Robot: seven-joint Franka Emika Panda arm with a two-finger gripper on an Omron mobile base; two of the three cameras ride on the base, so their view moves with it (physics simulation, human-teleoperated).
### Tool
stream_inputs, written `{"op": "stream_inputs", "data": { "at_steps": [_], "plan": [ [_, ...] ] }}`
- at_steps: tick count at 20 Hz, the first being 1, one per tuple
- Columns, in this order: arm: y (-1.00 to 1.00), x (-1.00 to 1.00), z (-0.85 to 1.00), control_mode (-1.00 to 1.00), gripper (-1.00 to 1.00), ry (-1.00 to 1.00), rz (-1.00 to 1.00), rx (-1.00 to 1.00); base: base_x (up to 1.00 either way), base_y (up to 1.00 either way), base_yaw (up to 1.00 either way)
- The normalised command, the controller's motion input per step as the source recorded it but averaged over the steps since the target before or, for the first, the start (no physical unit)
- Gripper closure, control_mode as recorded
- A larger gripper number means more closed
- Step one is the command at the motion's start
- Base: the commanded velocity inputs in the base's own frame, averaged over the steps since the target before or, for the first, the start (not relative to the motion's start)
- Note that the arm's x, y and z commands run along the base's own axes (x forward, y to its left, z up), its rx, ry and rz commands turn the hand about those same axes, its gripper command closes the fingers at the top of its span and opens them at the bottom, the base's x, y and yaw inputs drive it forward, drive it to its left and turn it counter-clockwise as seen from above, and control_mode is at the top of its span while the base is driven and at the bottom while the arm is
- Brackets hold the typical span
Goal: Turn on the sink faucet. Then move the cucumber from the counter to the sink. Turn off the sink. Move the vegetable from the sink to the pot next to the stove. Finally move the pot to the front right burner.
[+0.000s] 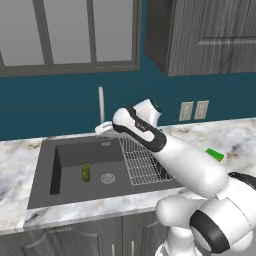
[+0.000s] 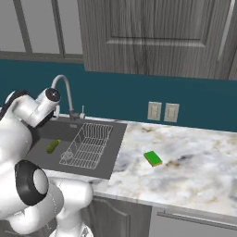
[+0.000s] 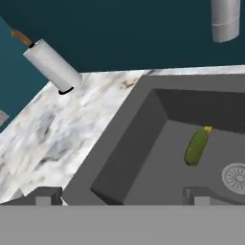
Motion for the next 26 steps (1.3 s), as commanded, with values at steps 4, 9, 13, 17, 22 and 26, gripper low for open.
{"op": "stream_inputs", "data": {
  "at_steps": [4, 9, 13, 17, 22, 26],
  "plan": [
    [0.61, -0.04, -0.16, -1.00, -1.00, 0.30, -0.30, -0.18, 0.00, 0.00, 0.00],
    [0.48, 0.04, -0.29, -1.00, -1.00, 0.20, -0.24, -0.21, 0.00, 0.00, 0.00],
    [0.29, 0.23, -0.26, -1.00, -1.00, 0.15, -0.20, -0.14, 0.00, 0.00, 0.00],
    [0.13, 0.32, -0.24, -1.00, -1.00, 0.11, -0.17, -0.11, 0.00, 0.00, 0.00],
    [0.00, 0.19, -0.33, -1.00, -1.00, 0.03, -0.08, -0.08, 0.00, 0.00, 0.00],
    [0.00, 0.30, -0.38, -1.00, -1.00, 0.02, 0.00, -0.05, 0.00, 0.00, 0.00]
  ]
}}
